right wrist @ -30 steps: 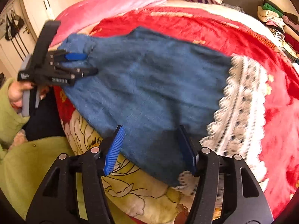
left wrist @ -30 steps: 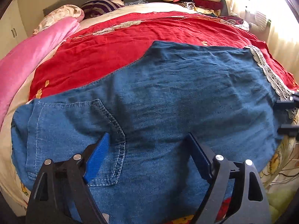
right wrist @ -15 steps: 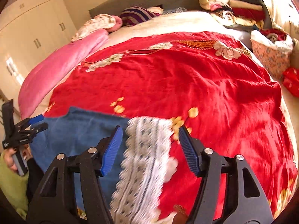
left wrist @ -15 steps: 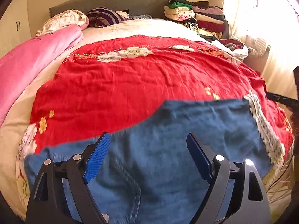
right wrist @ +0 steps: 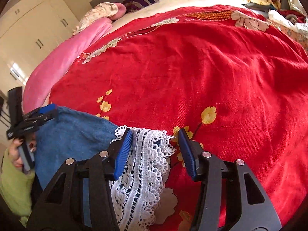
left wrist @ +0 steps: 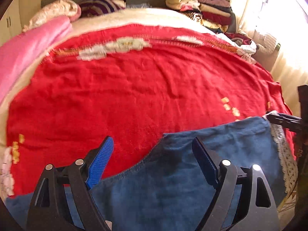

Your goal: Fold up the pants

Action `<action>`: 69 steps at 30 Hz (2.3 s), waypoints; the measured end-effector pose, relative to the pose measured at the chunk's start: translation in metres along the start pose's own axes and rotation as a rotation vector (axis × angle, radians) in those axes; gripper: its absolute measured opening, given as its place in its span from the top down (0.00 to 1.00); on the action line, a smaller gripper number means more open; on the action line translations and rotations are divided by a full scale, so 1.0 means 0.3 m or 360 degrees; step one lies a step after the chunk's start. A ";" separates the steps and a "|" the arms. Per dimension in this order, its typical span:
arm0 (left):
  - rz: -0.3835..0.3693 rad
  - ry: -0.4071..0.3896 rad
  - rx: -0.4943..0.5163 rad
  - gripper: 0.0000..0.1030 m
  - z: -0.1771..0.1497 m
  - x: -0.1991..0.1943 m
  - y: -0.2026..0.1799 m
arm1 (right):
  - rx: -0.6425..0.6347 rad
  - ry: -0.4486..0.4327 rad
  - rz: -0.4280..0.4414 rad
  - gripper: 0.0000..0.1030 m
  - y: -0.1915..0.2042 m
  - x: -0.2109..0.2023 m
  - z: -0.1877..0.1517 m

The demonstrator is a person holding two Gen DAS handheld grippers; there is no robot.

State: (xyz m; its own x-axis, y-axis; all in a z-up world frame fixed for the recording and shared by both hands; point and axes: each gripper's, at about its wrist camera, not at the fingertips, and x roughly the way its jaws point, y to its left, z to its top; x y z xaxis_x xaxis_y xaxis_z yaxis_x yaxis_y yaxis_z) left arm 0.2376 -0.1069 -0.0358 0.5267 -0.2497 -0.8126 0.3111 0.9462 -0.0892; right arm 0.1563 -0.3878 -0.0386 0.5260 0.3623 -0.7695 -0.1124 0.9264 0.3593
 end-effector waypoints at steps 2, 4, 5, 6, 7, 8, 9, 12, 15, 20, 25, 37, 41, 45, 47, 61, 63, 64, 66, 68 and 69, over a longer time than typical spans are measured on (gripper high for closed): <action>-0.0042 0.0017 -0.0047 0.21 -0.004 0.033 0.015 | -0.0034 0.0000 0.0009 0.68 0.007 -0.003 -0.005; -0.0107 0.0008 -0.0091 0.35 -0.013 0.049 0.016 | -0.0060 -0.0001 0.0026 0.79 0.020 -0.002 -0.006; -0.0144 0.0004 -0.0102 0.53 -0.016 0.049 0.011 | -0.0071 -0.0003 0.0047 0.81 0.025 -0.005 -0.007; -0.0192 0.0001 -0.0107 0.65 -0.020 0.047 0.003 | -0.0083 -0.0011 0.0073 0.83 0.032 -0.010 -0.010; -0.0236 0.0007 -0.0111 0.88 -0.021 0.045 -0.003 | -0.0094 -0.0023 0.0079 0.85 0.036 -0.018 -0.013; -0.0260 0.0009 -0.0112 0.92 -0.024 0.041 -0.008 | -0.0104 -0.0043 0.0092 0.85 0.040 -0.028 -0.015; -0.0248 -0.0013 -0.0104 0.92 -0.024 0.027 -0.012 | -0.0116 -0.0075 0.0107 0.86 0.045 -0.043 -0.017; -0.0279 -0.0102 -0.0130 0.94 -0.005 -0.029 -0.007 | -0.0156 -0.0176 0.0091 0.87 0.056 -0.099 -0.009; -0.0261 -0.0158 -0.0110 0.94 0.025 -0.069 -0.017 | -0.0216 -0.0276 0.0071 0.88 0.076 -0.148 0.033; -0.0163 -0.0145 -0.0083 0.94 0.040 -0.031 -0.024 | -0.0352 -0.0204 -0.0095 0.88 0.093 -0.076 0.089; -0.0069 -0.0093 -0.0013 0.93 0.004 0.049 -0.039 | -0.0380 -0.0096 -0.0212 0.85 0.067 0.023 0.061; -0.0023 -0.0180 -0.0054 0.62 -0.038 -0.071 0.013 | -0.0274 -0.0160 -0.0309 0.49 0.047 -0.070 0.022; 0.0017 -0.0242 -0.0044 0.54 -0.081 -0.176 0.018 | -0.0289 -0.0230 -0.0319 0.42 0.068 -0.172 -0.039; -0.0004 -0.0299 -0.0054 0.45 -0.148 -0.275 0.003 | -0.0341 -0.0304 -0.0347 0.38 0.114 -0.286 -0.121; 0.0006 -0.0313 -0.0047 0.37 -0.199 -0.316 -0.012 | -0.0367 -0.0337 -0.0362 0.37 0.133 -0.331 -0.154; 0.0174 -0.0129 0.0012 0.34 -0.425 -0.298 -0.085 | -0.0558 -0.0221 -0.0221 0.37 0.377 -0.278 -0.352; 0.0205 -0.0071 -0.0001 0.34 -0.438 -0.270 -0.077 | -0.0524 -0.0168 -0.0254 0.37 0.372 -0.253 -0.349; 0.0211 -0.0063 -0.0006 0.34 -0.442 -0.266 -0.072 | -0.0498 -0.0138 -0.0264 0.37 0.360 -0.244 -0.348; 0.0225 -0.0051 -0.0028 0.21 -0.448 -0.264 -0.055 | -0.0445 -0.0056 -0.0282 0.37 0.319 -0.229 -0.348; 0.0225 -0.0037 -0.0053 0.20 -0.453 -0.259 -0.037 | -0.0408 0.0001 -0.0327 0.46 0.276 -0.218 -0.363; 0.0211 -0.0036 -0.0066 0.20 -0.457 -0.256 -0.030 | -0.0395 0.0021 -0.0328 0.49 0.260 -0.213 -0.372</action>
State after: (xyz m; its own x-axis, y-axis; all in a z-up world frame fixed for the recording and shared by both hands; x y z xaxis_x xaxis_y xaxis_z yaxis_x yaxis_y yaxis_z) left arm 0.0861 -0.0679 -0.0514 0.5790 -0.1263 -0.8055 0.2051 0.9787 -0.0061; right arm 0.0198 -0.3273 -0.0205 0.5481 0.1644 -0.8201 -0.2076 0.9765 0.0570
